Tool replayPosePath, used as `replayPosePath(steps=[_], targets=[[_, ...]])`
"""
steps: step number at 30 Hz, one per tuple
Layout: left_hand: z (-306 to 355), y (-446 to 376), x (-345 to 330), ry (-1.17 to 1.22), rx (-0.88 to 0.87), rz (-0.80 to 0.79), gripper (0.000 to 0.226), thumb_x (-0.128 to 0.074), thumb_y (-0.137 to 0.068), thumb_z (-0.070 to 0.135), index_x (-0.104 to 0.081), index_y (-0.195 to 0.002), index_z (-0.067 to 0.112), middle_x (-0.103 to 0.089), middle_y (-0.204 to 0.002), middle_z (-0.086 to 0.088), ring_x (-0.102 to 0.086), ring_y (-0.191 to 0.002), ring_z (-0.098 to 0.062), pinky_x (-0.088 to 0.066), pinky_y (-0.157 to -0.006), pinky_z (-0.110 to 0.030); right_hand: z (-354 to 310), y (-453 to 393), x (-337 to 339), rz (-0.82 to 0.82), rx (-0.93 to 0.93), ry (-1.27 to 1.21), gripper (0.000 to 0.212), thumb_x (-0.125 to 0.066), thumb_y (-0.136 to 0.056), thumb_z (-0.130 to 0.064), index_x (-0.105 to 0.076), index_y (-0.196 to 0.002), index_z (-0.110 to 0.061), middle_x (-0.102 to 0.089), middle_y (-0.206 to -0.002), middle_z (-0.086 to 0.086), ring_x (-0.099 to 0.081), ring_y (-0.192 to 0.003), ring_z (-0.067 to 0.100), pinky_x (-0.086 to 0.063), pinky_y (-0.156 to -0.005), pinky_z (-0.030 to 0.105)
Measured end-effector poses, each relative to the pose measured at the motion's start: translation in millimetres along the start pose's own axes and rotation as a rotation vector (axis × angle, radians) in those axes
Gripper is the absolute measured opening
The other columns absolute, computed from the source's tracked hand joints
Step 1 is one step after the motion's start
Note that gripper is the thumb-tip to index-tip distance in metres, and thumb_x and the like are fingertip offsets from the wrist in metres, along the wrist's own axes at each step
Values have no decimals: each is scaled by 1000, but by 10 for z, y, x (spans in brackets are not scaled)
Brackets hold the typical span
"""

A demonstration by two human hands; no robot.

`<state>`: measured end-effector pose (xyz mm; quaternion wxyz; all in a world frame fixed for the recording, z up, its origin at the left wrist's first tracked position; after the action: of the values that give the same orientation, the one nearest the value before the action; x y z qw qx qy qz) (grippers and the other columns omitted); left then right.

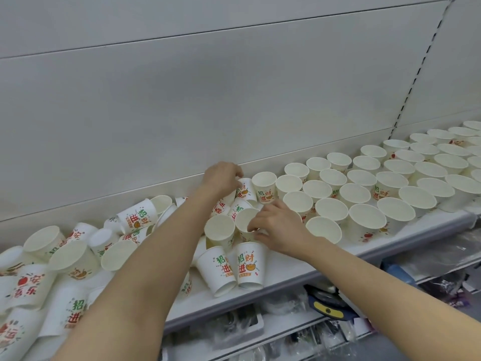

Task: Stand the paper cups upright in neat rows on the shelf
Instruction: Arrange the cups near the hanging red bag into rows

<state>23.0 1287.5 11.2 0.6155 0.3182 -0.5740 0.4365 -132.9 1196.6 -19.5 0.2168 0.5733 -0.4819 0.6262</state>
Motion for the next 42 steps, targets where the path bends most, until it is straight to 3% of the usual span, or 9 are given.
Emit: replayPosePath(steps=[6, 11, 18, 23, 27, 32, 37, 40, 42], targets=[[135, -179, -321, -177, -45, -142, 33, -62, -88, 36, -60, -115, 18, -62, -123, -5, -58, -113, -28, -43, -80, -33, -23, 15, 126, 187, -30, -62, 6, -66, -73, -25, -72, -74, -24, -68, -70, -10, -60, -72, 16, -31, -78, 27], [135, -204, -427, -218, -73, -164, 49, -54, -93, 36, -49, -135, 11, -46, -139, -10, -44, -131, -31, -39, -99, -39, 112, 15, 494, 351, -82, -180, 6, -66, -77, -23, -69, -82, -20, -68, -78, -11, -53, -77, 8, -33, -79, 30], [123, -200, -406, -99, 43, -186, 53, -74, -77, 38, -56, -121, 15, -59, -123, -5, -56, -115, -29, -45, -86, -37, 506, -268, 210, 41, -245, 102, 10, -60, -80, -18, -70, -80, -21, -69, -77, -4, -59, -82, 24, -34, -81, 35], [85, -201, -348, 136, 139, -158, 29, -80, -69, 24, -69, -96, 22, -70, -97, 3, -66, -94, -21, -54, -81, -34, 686, -317, 71, -80, -305, 120, 16, -55, -83, -19, -70, -86, -23, -71, -84, 0, -61, -85, 24, -33, -86, 32], [106, -121, -197, 188, 124, -36, 20, -78, -72, 20, -73, -90, 27, -72, -93, 7, -65, -90, -16, -54, -79, -31, 726, -283, 103, -48, -247, 38, 16, -60, -84, -30, -72, -94, -23, -72, -92, -4, -61, -91, 21, -35, -89, 32], [178, 65, -241, 157, 14, -83, 23, -77, -77, 30, -75, -100, 28, -73, -98, 10, -65, -92, -11, -55, -82, -34, 747, -330, 183, 3, -186, -27, 15, -61, -86, -33, -71, -91, -24, -72, -89, -6, -62, -90, 21, -42, -85, 38], [-246, 128, 143, -69, 196, 105, 19, -63, -89, 29, -70, -107, 26, -69, -110, 2, -62, -104, -23, -46, -80, -31, 660, -448, 209, 95, -163, -88, 14, -64, -84, -30, -74, -89, -21, -72, -84, -3, -58, -87, 24, -43, -80, 36], [-203, 188, 87, -126, 220, 16, 16, -64, -85, 40, -69, -85, 25, -66, -87, 3, -63, -88, -23, -41, -67, -27, 609, -550, 53, 9, -204, -40, 21, -62, -83, -38, -73, -94, -24, -71, -86, -4, -54, -93, 23, -39, -85, 35], [-156, 224, -48, -112, 218, -75, 26, -66, -81, 37, -56, -62, 22, -53, -66, 6, -55, -72, -22, -35, -56, -25, 617, -596, -69, -67, -256, -6, 24, -61, -80, -44, -71, -93, -26, -69, -87, -2, -51, -96, 24, -36, -86, 35]])
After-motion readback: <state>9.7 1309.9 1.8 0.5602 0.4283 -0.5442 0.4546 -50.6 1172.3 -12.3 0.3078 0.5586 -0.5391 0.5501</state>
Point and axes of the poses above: each hand's wrist, its own y-axis away from the middle knuckle, its own x-axis out of the back of the hand, z = x × y, the point moved 7 cm from there along -y, towards the middle knuckle
